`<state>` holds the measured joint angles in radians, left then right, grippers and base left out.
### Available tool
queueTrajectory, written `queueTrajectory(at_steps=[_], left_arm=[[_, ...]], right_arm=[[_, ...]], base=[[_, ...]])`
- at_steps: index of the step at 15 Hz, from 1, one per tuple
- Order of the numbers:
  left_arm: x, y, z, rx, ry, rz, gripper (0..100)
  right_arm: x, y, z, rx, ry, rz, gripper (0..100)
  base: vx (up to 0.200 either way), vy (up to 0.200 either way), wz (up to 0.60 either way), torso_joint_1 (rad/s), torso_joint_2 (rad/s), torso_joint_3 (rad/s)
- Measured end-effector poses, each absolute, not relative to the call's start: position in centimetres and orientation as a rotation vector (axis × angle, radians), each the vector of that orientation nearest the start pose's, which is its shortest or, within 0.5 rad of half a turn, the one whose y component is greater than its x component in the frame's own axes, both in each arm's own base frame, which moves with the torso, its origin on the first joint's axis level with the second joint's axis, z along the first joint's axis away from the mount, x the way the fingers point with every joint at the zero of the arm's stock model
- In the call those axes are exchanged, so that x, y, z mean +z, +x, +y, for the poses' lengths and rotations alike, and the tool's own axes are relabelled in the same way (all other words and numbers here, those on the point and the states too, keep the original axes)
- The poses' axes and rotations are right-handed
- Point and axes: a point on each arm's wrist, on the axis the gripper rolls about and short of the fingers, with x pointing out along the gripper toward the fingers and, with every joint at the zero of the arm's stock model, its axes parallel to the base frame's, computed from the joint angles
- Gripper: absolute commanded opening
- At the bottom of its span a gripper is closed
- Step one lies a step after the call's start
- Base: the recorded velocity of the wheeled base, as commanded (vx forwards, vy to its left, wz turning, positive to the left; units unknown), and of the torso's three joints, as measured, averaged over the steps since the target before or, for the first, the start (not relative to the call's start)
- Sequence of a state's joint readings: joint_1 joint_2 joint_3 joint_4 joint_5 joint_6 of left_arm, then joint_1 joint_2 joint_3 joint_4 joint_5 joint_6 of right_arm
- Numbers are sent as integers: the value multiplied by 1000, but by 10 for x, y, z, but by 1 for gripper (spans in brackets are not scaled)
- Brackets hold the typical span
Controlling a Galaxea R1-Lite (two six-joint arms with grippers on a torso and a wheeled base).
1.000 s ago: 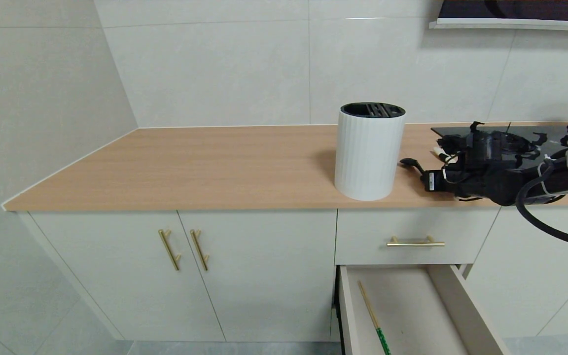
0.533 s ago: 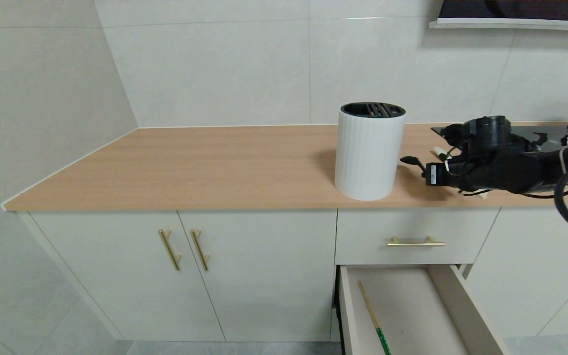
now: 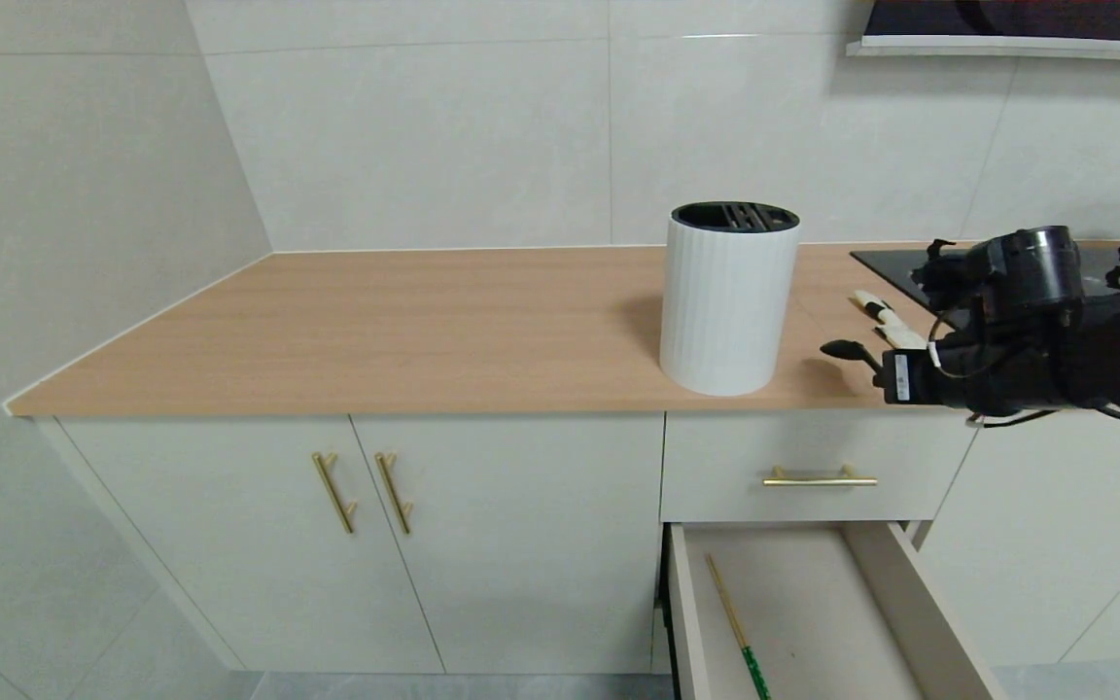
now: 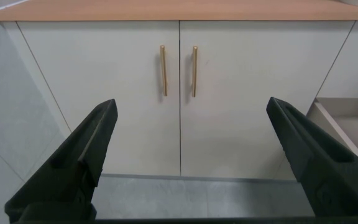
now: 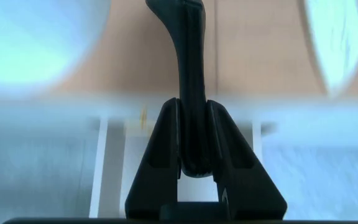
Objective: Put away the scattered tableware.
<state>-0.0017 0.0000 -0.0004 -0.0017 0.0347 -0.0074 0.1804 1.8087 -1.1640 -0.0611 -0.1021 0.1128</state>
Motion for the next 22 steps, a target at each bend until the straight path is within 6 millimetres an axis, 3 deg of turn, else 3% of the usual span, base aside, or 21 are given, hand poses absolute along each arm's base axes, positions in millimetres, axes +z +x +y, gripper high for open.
queueTrajectory(at_steps=[3, 6, 15, 22], left_arm=[[76, -23, 1, 33, -7, -2, 100], [76, -23, 1, 33, -7, -1, 100], [76, -23, 1, 33, -7, -1, 100], [76, -23, 1, 34, -7, -1, 100]], right_arm=[[183, 286, 68, 99, -1, 613, 0], [176, 262, 73, 140, -3, 541, 0], [170, 250, 72, 160, -37, 536, 0], [166, 252, 72, 160, -42, 551, 0]], base=[[0, 0, 0, 0, 0, 0], [0, 0, 0, 0, 0, 0], [0, 0, 0, 0, 0, 0], [0, 0, 0, -165, 399, 239]])
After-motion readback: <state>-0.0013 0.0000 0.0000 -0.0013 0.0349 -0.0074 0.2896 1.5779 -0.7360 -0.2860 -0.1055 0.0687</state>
